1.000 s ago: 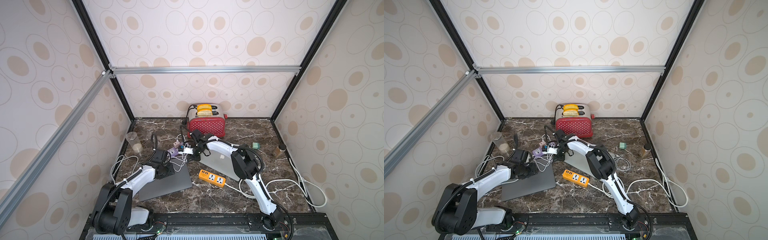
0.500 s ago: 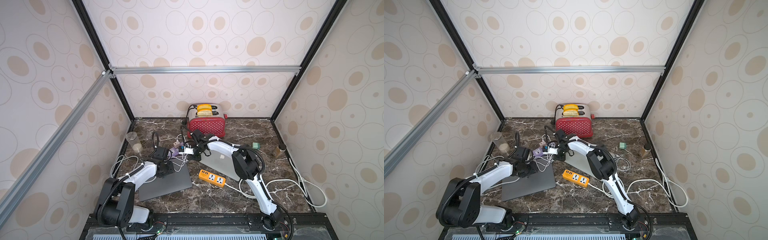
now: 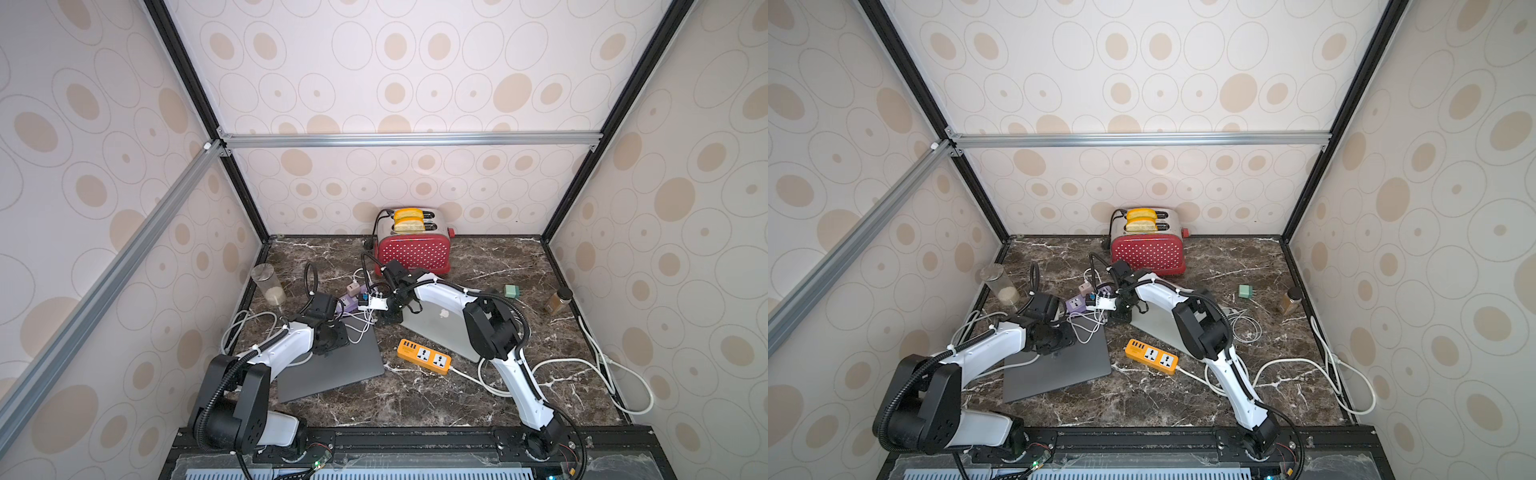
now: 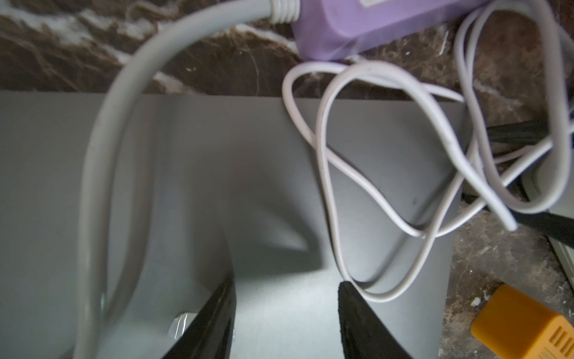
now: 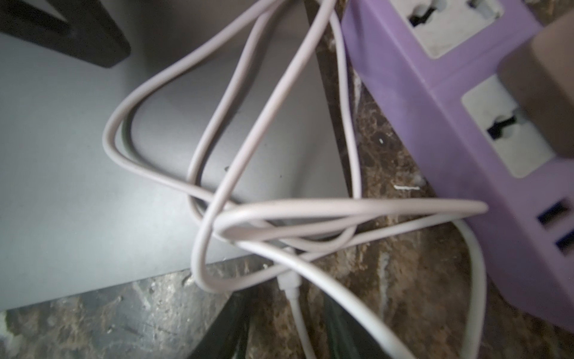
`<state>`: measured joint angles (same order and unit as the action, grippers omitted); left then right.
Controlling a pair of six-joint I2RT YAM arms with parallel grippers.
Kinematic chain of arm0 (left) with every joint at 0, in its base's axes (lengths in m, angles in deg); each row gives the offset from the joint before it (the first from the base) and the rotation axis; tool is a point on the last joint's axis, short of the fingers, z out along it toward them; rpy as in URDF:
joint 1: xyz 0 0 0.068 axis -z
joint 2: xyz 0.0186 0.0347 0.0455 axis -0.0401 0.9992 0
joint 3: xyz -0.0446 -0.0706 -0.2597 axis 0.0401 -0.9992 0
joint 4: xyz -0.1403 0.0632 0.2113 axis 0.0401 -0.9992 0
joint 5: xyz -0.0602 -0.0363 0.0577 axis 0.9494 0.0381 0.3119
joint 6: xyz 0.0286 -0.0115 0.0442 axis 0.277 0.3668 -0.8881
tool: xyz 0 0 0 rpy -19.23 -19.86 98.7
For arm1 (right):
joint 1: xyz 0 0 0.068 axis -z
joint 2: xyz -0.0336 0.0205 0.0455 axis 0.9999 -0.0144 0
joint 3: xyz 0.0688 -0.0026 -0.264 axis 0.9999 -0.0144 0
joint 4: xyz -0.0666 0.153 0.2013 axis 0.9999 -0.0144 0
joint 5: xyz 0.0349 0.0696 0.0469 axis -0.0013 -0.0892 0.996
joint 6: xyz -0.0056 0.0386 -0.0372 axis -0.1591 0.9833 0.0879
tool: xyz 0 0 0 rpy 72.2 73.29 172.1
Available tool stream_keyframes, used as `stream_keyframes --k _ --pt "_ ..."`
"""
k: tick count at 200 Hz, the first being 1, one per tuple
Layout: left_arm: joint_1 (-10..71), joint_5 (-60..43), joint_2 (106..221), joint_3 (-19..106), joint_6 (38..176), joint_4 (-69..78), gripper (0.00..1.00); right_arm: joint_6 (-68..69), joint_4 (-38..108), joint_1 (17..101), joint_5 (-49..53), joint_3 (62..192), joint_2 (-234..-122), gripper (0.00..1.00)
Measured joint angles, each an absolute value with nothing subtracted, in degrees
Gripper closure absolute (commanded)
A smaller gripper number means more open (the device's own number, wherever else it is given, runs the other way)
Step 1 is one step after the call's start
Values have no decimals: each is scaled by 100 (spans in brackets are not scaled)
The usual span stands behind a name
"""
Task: Unplug the laptop charger
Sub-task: Remove the charging cable from the laptop.
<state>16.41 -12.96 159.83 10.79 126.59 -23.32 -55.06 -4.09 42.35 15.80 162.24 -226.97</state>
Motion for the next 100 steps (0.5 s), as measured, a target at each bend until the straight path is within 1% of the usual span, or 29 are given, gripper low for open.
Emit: stream_keyframes --k 15,38,58,74,92,100 --pt "1638 -1294 15985 1079 12659 -2323 45 -5506 -411 4230 1578 16229 -22700 59" --pt "1638 -1294 15987 1079 12657 -2318 45 -5515 -468 4224 1582 16347 -22761 64" --pt "1638 -1290 15987 1079 12659 -2318 45 -5541 -582 4219 1631 16541 -22868 67" --pt "1636 -1279 15987 1079 12657 -2316 45 -5591 -678 4219 1722 16661 -22938 72" --pt "1636 -1277 15987 1079 12657 -2316 45 -5643 -776 4219 1786 16734 -22986 81" --pt "1636 -1277 15987 1079 12659 -2316 45 -5681 -789 4219 1805 16738 -22990 83"
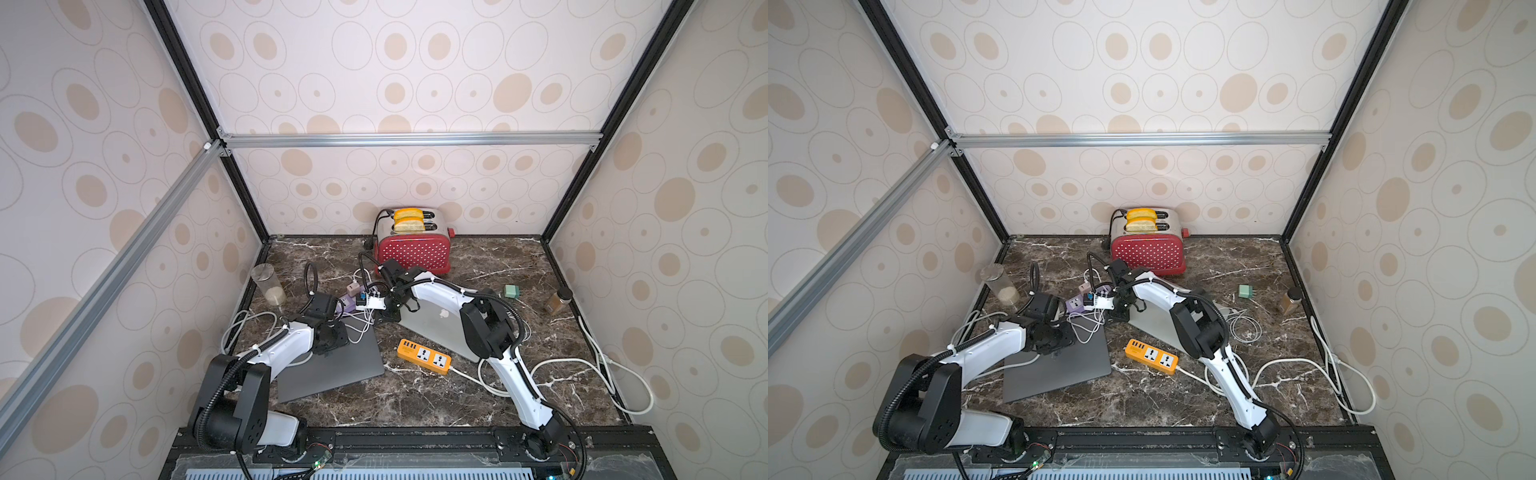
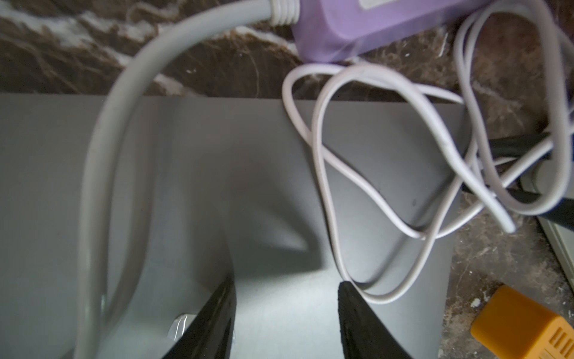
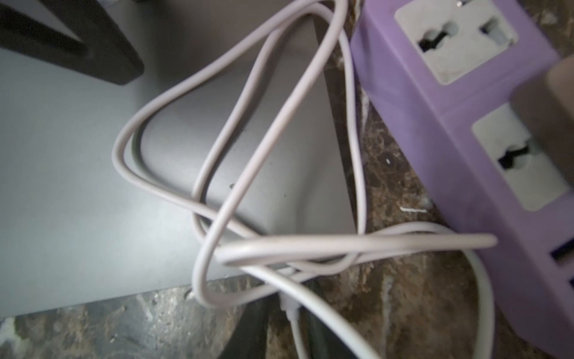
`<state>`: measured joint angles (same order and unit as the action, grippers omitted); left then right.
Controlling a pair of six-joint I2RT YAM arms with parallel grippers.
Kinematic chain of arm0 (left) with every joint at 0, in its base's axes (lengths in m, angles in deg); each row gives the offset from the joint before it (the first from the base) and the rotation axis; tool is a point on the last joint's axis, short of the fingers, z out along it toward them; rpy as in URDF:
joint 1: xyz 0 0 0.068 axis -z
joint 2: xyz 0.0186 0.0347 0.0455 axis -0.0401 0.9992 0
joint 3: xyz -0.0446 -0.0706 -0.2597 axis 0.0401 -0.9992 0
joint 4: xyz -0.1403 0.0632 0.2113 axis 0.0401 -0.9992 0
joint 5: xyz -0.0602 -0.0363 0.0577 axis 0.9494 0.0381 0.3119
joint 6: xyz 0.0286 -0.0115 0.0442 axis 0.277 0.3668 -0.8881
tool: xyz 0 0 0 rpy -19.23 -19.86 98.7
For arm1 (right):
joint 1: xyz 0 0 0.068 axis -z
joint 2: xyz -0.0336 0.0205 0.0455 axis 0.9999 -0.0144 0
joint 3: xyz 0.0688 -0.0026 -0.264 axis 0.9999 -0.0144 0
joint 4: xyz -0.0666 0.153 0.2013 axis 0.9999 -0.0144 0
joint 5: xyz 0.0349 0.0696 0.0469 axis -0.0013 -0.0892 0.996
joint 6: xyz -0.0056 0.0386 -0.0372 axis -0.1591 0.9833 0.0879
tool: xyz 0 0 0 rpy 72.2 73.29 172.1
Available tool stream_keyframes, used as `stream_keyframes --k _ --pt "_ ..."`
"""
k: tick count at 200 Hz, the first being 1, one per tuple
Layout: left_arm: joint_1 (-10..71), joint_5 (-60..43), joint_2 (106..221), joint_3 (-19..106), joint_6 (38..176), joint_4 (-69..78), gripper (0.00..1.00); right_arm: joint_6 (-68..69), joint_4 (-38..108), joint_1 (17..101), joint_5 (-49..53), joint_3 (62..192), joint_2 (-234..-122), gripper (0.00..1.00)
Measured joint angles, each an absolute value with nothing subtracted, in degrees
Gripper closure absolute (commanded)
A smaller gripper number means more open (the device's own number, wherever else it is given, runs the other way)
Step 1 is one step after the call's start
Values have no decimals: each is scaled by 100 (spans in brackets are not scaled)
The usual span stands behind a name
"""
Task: Unplug the laptop charger
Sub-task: Remove the charging cable from the laptop.
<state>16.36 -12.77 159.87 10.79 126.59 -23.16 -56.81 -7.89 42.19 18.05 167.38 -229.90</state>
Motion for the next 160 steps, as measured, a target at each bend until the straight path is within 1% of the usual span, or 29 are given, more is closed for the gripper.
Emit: stream_keyframes --k 70,160 --pt "1636 -1266 15987 1079 12659 -2301 45 -5783 -582 4224 1749 16537 -22903 91" --pt "1632 -1351 15994 1079 12661 -2303 45 -5954 -564 4191 1484 16495 -22844 94"
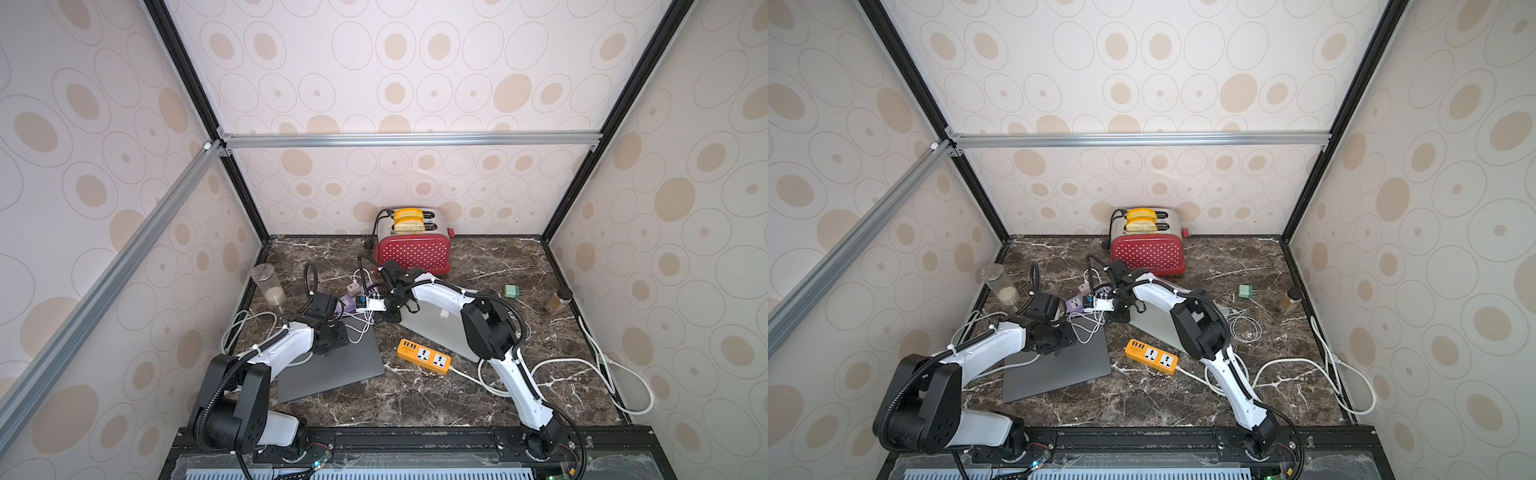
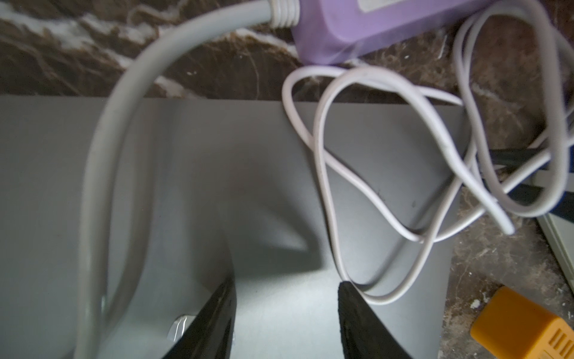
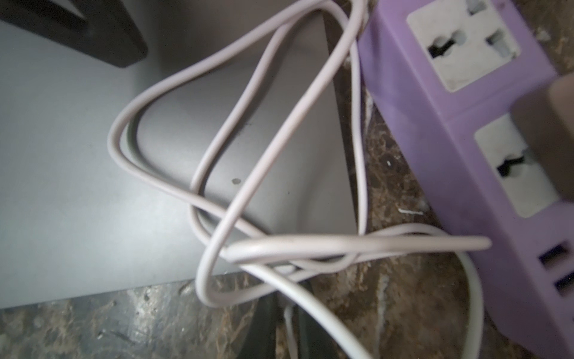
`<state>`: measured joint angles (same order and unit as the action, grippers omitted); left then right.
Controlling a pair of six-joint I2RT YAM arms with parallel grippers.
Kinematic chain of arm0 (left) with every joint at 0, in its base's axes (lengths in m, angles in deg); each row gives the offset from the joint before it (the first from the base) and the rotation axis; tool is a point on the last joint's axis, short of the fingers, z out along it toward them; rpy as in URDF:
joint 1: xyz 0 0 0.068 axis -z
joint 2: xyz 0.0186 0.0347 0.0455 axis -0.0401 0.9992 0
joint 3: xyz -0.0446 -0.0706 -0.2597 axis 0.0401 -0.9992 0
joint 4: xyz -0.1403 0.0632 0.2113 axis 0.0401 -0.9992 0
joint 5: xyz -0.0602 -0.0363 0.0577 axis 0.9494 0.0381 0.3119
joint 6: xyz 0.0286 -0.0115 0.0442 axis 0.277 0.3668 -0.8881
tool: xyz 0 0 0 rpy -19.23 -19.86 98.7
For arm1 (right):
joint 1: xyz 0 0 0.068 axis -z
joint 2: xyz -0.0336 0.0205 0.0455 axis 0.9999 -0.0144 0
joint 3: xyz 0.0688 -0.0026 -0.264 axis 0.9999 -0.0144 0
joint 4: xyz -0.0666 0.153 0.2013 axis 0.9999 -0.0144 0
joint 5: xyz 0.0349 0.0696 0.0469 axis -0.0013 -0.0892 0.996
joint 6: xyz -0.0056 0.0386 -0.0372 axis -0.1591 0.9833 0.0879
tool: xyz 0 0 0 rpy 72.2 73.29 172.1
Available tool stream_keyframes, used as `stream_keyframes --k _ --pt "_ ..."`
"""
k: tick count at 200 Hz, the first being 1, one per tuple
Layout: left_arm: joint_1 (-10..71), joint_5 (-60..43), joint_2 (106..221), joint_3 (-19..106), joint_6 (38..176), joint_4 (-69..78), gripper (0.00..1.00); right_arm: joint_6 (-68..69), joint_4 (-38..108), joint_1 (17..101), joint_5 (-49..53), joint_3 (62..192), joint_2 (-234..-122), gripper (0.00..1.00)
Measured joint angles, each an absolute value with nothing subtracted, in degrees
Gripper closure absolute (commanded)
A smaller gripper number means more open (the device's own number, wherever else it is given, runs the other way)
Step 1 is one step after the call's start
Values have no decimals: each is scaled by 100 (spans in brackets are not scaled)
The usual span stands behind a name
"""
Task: Unplug the laptop charger
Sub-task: Remove the charging cable from the laptop.
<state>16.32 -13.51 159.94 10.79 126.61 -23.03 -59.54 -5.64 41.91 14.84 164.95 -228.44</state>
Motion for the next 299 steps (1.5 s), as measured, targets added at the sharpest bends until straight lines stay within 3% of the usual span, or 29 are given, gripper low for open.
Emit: stream_keyframes --k 191,224,261,299 --pt "1632 -1491 16094 1114 12670 -2154 45 -5914 -1102 4512 1045 16908 -22844 92" --pt "1632 -1469 16079 1116 12670 -2159 45 -5801 -1023 4510 911 16878 -22844 83" --pt "1621 -1458 15961 1110 12668 -2279 45 -5541 -822 4517 820 16738 -22826 63" --pt "1619 -1454 15471 1101 12596 -2605 44 -5351 -601 4517 831 16314 -22507 58"
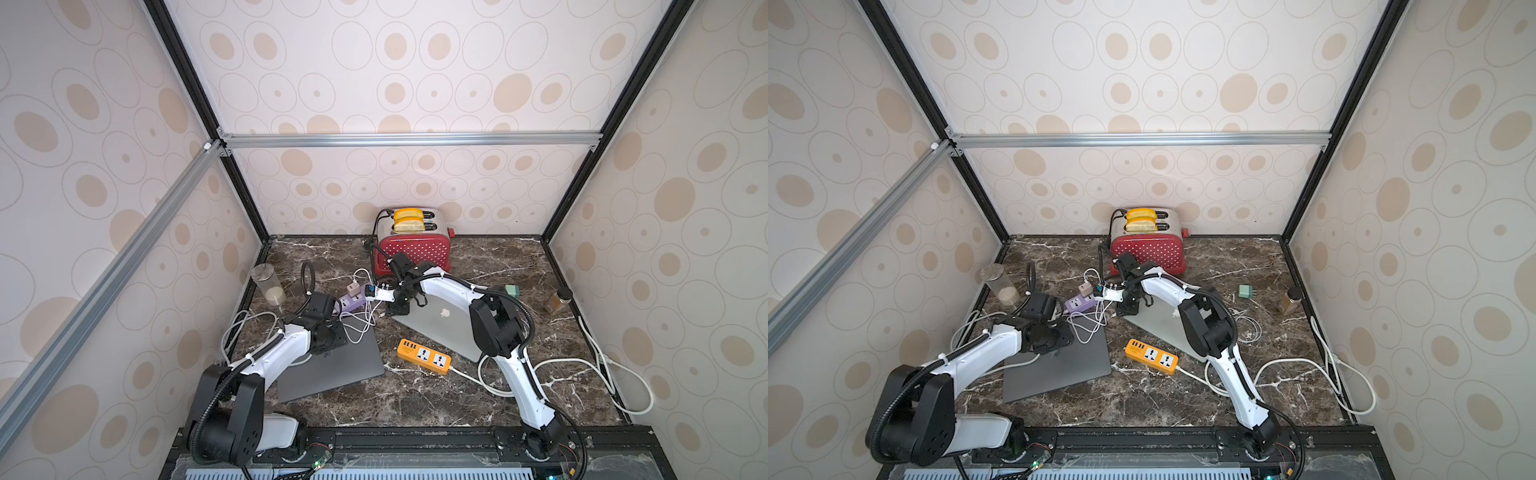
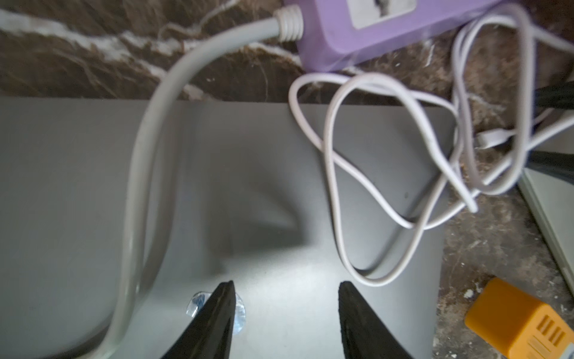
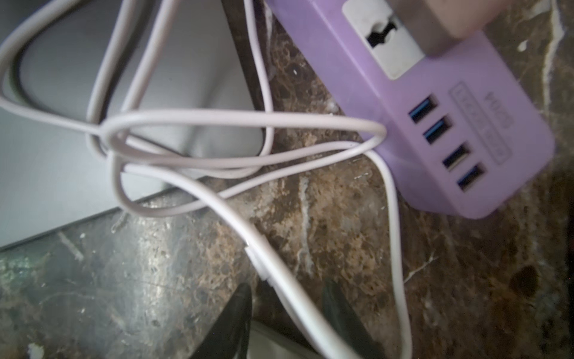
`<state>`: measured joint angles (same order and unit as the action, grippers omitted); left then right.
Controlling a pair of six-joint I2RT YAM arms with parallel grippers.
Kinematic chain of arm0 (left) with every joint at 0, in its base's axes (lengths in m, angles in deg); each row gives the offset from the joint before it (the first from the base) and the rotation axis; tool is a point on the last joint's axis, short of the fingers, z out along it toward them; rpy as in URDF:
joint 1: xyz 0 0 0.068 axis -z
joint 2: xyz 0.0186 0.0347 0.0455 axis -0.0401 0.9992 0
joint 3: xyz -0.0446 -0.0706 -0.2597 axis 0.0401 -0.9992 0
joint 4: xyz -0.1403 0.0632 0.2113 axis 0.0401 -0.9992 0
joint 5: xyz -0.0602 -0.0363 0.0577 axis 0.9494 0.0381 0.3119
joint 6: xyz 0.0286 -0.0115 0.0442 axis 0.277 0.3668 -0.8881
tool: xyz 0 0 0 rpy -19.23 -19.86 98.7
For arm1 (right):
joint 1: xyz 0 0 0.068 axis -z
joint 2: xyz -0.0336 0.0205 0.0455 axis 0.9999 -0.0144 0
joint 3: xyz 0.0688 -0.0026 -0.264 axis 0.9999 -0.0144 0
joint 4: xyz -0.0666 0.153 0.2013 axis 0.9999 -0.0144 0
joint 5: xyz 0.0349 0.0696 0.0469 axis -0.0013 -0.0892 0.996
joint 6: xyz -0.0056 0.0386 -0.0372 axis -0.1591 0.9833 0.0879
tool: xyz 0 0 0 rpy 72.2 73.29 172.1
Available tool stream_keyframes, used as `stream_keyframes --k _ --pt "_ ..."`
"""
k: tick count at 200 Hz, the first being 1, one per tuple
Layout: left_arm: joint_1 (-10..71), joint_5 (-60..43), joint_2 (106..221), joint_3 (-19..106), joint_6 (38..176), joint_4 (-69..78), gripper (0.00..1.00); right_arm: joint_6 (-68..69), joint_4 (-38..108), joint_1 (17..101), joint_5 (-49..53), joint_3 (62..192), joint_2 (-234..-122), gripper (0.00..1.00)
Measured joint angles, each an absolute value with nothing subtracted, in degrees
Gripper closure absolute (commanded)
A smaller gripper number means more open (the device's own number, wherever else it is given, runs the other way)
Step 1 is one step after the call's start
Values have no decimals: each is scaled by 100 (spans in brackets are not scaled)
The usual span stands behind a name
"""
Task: Unplug the laptop charger
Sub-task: Remove the charging cable from the laptop, then remove the charging cable from the plug.
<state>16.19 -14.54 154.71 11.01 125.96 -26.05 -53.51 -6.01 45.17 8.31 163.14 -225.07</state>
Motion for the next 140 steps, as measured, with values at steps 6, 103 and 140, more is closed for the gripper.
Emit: stream_keyframes --k 6,103,140 --pt "1616 -1456 15388 1103 12574 -2640 45 -5316 -584 4517 831 16272 -22450 57" --pt "1616 -1458 14811 1719 12121 -3123 44 -4489 -245 4444 363 15586 -20986 53" --pt "1616 -1515 14901 2073 11920 -3195 44 -4024 -59 4307 55 15542 -20663 52"
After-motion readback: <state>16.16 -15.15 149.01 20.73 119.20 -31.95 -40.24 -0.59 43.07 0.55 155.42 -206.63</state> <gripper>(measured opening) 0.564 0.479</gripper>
